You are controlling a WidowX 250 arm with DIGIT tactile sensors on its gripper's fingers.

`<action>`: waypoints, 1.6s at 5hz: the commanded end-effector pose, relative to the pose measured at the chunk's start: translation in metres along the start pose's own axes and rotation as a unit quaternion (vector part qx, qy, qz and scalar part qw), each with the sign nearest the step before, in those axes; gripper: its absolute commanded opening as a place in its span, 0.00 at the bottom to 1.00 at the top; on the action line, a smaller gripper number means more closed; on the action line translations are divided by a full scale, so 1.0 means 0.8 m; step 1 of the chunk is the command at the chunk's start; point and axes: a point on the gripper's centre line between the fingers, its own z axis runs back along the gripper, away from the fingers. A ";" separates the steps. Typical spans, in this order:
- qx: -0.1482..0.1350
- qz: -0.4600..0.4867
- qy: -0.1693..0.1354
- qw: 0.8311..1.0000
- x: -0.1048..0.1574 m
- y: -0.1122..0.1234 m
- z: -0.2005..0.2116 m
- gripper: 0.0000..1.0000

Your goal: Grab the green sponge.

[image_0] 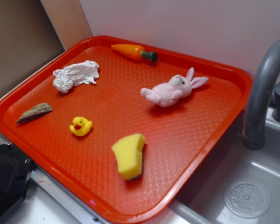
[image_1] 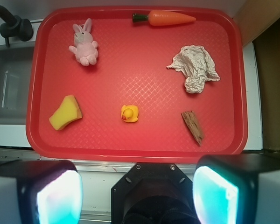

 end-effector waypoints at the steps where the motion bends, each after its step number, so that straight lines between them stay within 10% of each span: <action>1: 0.000 0.000 0.000 1.000 0.000 0.000 0.000 1.00; 3: 0.043 -0.255 0.040 0.965 0.074 -0.047 -0.018 1.00; 4: 0.073 -0.380 0.105 0.916 0.089 -0.079 -0.043 1.00; 6: 0.095 -0.599 0.148 0.781 0.069 -0.134 -0.101 1.00; 8: 0.096 -0.778 0.164 0.599 0.035 -0.164 -0.156 1.00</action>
